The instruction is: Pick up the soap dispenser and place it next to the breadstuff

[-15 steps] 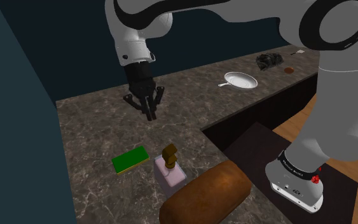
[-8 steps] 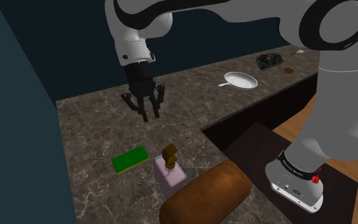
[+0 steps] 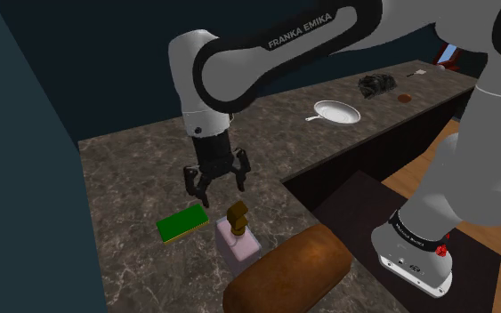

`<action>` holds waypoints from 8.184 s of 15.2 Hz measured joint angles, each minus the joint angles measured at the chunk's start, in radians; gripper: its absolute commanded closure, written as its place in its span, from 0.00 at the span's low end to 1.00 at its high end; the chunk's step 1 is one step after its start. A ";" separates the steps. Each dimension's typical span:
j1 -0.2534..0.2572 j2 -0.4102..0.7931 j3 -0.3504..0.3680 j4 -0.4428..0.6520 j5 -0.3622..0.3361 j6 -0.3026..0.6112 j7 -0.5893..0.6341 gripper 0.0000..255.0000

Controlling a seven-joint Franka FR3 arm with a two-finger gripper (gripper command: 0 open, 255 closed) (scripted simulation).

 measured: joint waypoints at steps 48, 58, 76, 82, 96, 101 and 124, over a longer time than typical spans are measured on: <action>0.056 -0.156 0.031 -0.182 -0.040 0.144 0.070 1.00; 0.048 -0.208 0.028 -0.102 -0.028 0.015 0.077 1.00; 0.040 -0.251 0.021 0.093 -0.021 -0.220 0.105 1.00; 0.040 -0.247 0.020 0.175 -0.024 -0.297 0.120 1.00; -0.007 -0.554 -0.068 -0.058 0.043 -0.384 -0.021 1.00; -0.021 -0.741 -0.146 -0.217 0.041 -0.431 -0.119 1.00; -0.037 -1.059 -0.264 -0.624 -0.016 -0.373 -0.280 1.00</action>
